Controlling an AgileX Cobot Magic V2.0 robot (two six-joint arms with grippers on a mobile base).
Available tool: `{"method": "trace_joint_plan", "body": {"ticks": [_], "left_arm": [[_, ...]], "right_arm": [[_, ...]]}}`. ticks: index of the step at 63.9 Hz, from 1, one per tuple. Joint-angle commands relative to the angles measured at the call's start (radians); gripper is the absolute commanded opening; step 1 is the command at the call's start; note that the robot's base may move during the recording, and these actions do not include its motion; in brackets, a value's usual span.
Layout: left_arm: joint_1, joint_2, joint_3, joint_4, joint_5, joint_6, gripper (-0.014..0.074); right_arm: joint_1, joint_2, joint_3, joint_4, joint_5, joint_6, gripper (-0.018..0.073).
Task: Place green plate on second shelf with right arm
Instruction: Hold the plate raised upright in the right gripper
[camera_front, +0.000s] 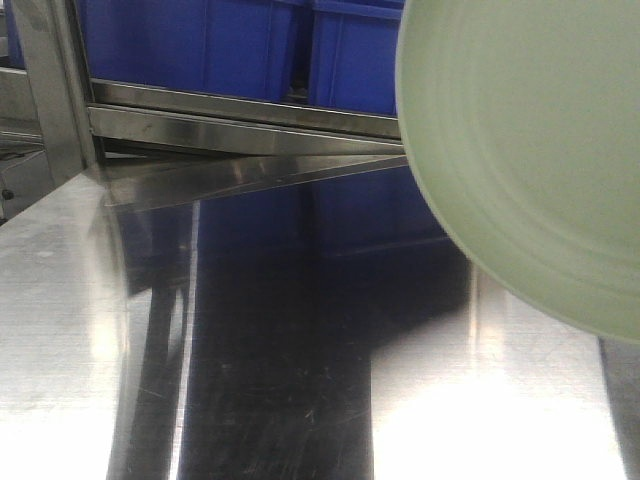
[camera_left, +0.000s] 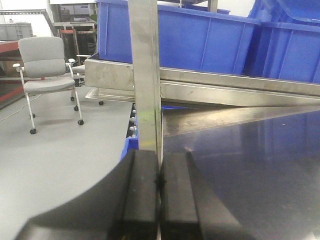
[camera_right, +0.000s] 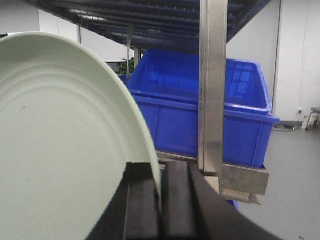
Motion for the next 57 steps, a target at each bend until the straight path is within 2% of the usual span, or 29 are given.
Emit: {"method": "trace_joint_plan", "body": {"ticks": [1,11,17,31,57], "left_arm": [[-0.003,-0.016,0.04,0.0,-0.08,-0.002,0.013],[-0.003,-0.016,0.04,0.0,-0.08,-0.002,0.013],[-0.003,-0.016,0.04,0.0,-0.08,-0.002,0.013],[-0.003,-0.016,0.04,0.0,-0.08,-0.002,0.013],[-0.003,-0.016,0.04,0.0,-0.08,-0.002,0.013]], "right_arm": [[-0.007,0.009,-0.024,0.003,-0.125,0.0,0.0055],[-0.007,0.008,-0.024,0.03,-0.156,0.0,0.0055],[-0.007,-0.002,-0.024,0.094,-0.156,-0.004,0.0055],[-0.007,-0.035,-0.024,0.26,-0.153,-0.189,0.0055],[-0.007,-0.035,-0.024,0.266,-0.156,-0.269,0.0055]]}}
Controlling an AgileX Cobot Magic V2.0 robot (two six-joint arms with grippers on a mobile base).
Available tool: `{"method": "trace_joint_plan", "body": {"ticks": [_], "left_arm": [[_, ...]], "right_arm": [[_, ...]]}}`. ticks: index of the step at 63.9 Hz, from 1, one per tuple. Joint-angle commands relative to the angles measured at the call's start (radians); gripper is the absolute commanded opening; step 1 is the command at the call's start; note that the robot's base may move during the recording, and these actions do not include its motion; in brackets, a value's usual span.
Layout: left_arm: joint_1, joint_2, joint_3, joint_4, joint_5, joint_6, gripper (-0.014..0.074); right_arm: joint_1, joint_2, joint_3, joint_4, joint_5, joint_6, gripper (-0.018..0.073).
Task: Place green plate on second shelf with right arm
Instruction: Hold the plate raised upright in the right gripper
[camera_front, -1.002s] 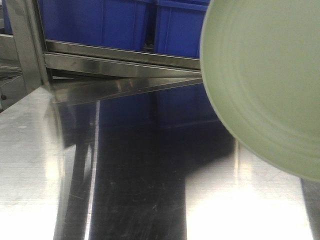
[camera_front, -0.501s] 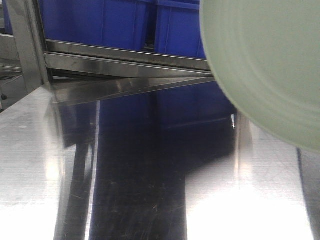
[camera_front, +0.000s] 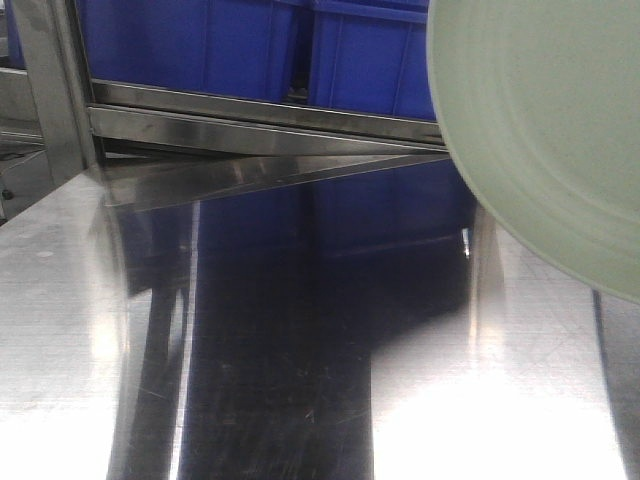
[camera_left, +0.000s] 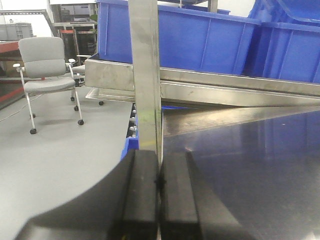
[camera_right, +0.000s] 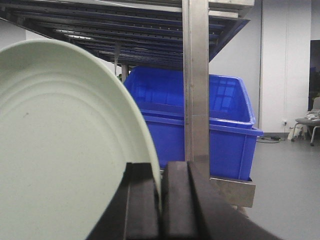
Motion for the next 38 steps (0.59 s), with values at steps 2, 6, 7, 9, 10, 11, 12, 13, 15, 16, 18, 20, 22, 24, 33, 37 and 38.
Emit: {"method": "trace_joint_plan", "body": {"ticks": [2,6,7,9,10,11,12,13,15,16,18,20,22,24,33,37,38], "left_arm": [[-0.003,-0.016,0.04,0.0,-0.08,-0.002,0.013],[-0.003,-0.016,0.04,0.0,-0.08,-0.002,0.013],[-0.003,-0.016,0.04,0.0,-0.08,-0.002,0.013],[-0.003,-0.016,0.04,0.0,-0.08,-0.002,0.013],[-0.003,-0.016,0.04,0.0,-0.08,-0.002,0.013],[-0.003,-0.016,0.04,0.0,-0.08,-0.002,0.013],[-0.003,-0.016,0.04,0.0,-0.08,-0.002,0.013],[-0.003,-0.016,0.04,0.0,-0.08,-0.002,0.013],[-0.003,-0.016,0.04,0.0,-0.08,-0.002,0.013],[-0.003,-0.016,0.04,0.0,-0.08,-0.002,0.013],[-0.003,-0.016,0.04,0.0,-0.08,-0.002,0.013],[-0.003,-0.016,0.04,0.0,-0.08,-0.002,0.013],[-0.003,-0.016,0.04,0.0,-0.08,-0.002,0.013],[-0.003,-0.016,0.04,0.0,-0.08,-0.002,0.013],[-0.003,-0.016,0.04,0.0,-0.08,-0.002,0.013],[-0.003,-0.016,0.04,0.0,-0.08,-0.002,0.013],[-0.003,-0.016,0.04,0.0,-0.08,-0.002,0.013]], "right_arm": [[-0.007,-0.021,-0.03,0.009,-0.127,-0.015,0.0055],[-0.007,-0.021,-0.03,0.009,-0.144,-0.015,0.0055],[-0.007,-0.021,-0.03,0.009,-0.149,-0.015,0.0055],[-0.007,-0.021,-0.03,0.009,-0.159,-0.015,0.0055],[-0.007,-0.021,-0.029,0.009,-0.164,-0.015,0.0055],[-0.007,-0.021,-0.03,0.009,-0.168,-0.015,0.0055],[-0.007,-0.021,-0.028,0.009,-0.175,-0.015,0.0055],[-0.007,-0.021,-0.027,0.009,-0.18,-0.015,0.0055],[-0.007,-0.021,-0.026,0.009,-0.184,-0.014,0.0055],[-0.007,-0.021,-0.026,0.009,-0.184,-0.014,0.0055],[-0.007,-0.021,-0.026,0.009,-0.181,-0.014,0.0055],[-0.007,-0.021,-0.026,0.009,-0.181,-0.014,0.0055],[-0.007,-0.02,-0.026,0.009,-0.18,-0.014,0.0055],[-0.007,-0.02,-0.026,0.009,-0.18,-0.014,0.0055],[-0.007,-0.02,-0.026,0.009,-0.178,-0.014,0.0055],[-0.007,-0.02,-0.026,0.009,-0.178,-0.014,0.0055],[-0.007,-0.02,-0.026,0.009,-0.178,-0.014,0.0055]]}}
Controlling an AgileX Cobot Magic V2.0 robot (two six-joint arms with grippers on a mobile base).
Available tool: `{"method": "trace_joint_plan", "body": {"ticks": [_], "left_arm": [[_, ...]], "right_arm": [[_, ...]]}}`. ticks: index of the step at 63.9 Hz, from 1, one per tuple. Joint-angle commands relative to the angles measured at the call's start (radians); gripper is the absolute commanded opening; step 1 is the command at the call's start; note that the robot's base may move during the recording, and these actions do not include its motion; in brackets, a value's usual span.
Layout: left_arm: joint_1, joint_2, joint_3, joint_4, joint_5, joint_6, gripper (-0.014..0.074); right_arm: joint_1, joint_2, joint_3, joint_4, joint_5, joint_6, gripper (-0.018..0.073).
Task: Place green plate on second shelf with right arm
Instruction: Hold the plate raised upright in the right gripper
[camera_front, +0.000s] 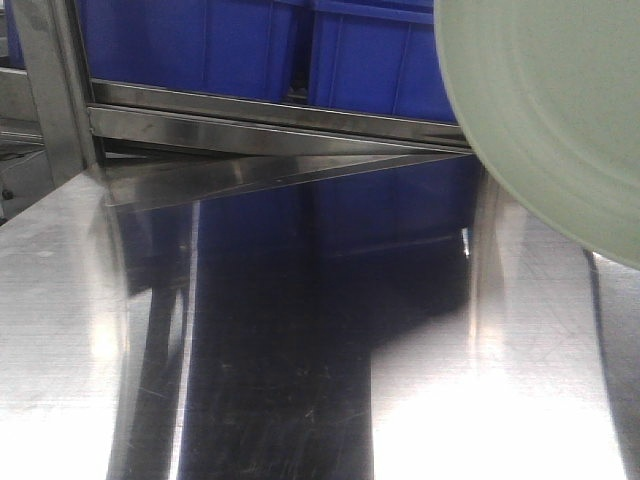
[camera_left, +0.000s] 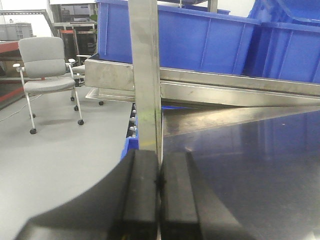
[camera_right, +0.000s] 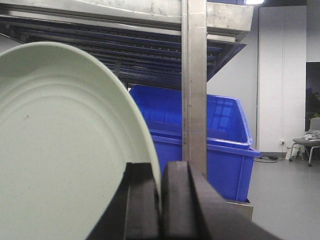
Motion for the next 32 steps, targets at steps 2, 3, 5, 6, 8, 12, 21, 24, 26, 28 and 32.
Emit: {"method": "trace_joint_plan", "body": {"ticks": [2,3,5,6,8,12,21,24,26,28,32], "left_arm": [[-0.003,-0.016,0.04,0.0,-0.08,-0.002,0.013],[-0.003,-0.016,0.04,0.0,-0.08,-0.002,0.013],[-0.003,-0.016,0.04,0.0,-0.08,-0.002,0.013],[-0.003,-0.016,0.04,0.0,-0.08,-0.002,0.013],[-0.003,-0.016,0.04,0.0,-0.08,-0.002,0.013],[-0.003,-0.016,0.04,0.0,-0.08,-0.002,0.013],[-0.003,-0.016,0.04,0.0,-0.08,-0.002,0.013],[-0.003,-0.016,0.04,0.0,-0.08,-0.002,0.013],[-0.003,-0.016,0.04,0.0,-0.08,-0.002,0.013],[-0.003,-0.016,0.04,0.0,-0.08,-0.002,0.013],[-0.003,-0.016,0.04,0.0,-0.08,-0.002,0.013]], "right_arm": [[-0.007,-0.02,-0.026,0.009,-0.11,0.0,0.0055],[-0.007,-0.02,-0.026,0.009,-0.11,0.0,0.0055],[-0.007,-0.02,-0.026,0.009,-0.11,0.0,0.0055],[-0.007,-0.02,-0.026,0.009,-0.11,0.0,0.0055],[-0.007,-0.02,-0.026,0.009,-0.11,0.0,0.0055],[-0.007,-0.02,-0.026,0.009,-0.11,0.0,0.0055],[-0.007,-0.02,-0.026,0.009,-0.11,0.0,0.0055],[-0.007,-0.02,-0.026,0.009,-0.11,0.0,0.0055],[-0.007,-0.02,-0.026,0.009,-0.11,0.0,0.0055],[-0.007,-0.02,-0.026,0.009,-0.11,0.0,0.0055],[-0.007,-0.02,-0.026,0.009,-0.11,0.0,0.0055]]}}
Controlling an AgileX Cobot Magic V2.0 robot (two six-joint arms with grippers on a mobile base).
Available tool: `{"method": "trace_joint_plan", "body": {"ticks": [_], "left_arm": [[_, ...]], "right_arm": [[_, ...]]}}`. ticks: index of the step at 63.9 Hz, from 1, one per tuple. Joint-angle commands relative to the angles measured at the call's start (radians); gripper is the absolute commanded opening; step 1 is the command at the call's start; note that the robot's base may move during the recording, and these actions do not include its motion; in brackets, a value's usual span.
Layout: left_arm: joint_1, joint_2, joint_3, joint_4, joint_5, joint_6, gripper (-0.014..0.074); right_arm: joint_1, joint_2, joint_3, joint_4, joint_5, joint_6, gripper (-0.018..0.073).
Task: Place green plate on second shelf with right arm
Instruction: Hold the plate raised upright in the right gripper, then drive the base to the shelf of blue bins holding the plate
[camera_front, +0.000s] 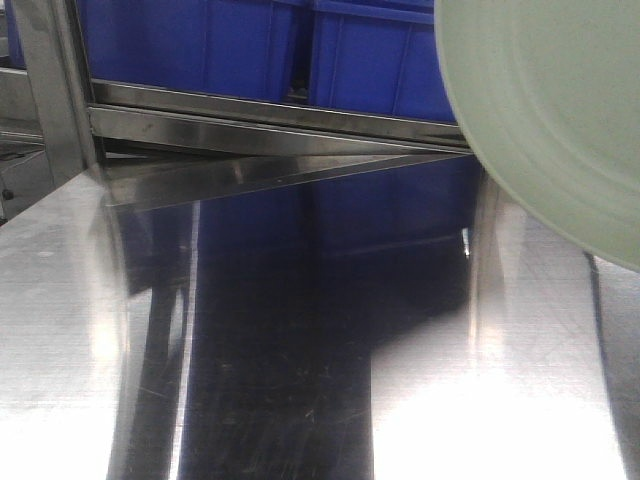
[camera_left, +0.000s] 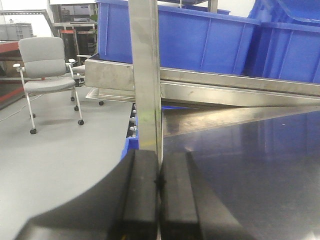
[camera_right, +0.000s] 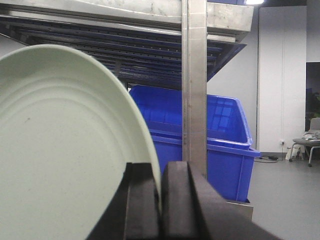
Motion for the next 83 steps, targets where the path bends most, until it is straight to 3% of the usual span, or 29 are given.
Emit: {"method": "trace_joint_plan", "body": {"ticks": [1,83], "left_arm": [[-0.003,-0.016,0.04,0.0,-0.08,-0.002,0.013],[-0.003,-0.016,0.04,0.0,-0.08,-0.002,0.013]], "right_arm": [[-0.007,-0.02,-0.026,0.009,-0.11,0.0,0.0055],[-0.007,-0.02,-0.026,0.009,-0.11,0.0,0.0055]]}}
